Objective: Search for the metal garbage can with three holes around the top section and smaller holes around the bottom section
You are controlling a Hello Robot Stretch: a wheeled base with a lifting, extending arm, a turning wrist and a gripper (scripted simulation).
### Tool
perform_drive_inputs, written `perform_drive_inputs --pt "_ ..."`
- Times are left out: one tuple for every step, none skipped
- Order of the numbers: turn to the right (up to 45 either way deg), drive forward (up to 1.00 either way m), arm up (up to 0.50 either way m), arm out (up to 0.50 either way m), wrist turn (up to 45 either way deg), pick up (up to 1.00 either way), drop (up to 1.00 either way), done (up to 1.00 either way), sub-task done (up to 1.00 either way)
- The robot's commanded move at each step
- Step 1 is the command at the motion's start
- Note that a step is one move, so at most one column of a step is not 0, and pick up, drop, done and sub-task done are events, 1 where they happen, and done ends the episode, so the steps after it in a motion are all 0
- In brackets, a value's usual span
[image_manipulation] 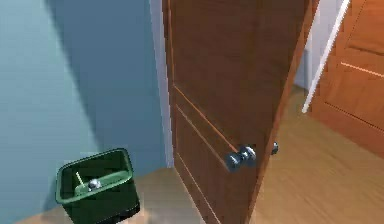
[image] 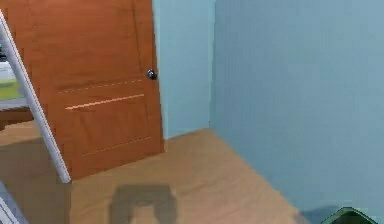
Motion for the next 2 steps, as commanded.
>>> perform_drive_inputs --pt "-33.0 0.00 0.00 0.00 0.0 0.00 0.00 0.00 0.00" --pt "0.0 1.00 0.00 0.00 0.0 0.00 0.00 0.00 0.00"
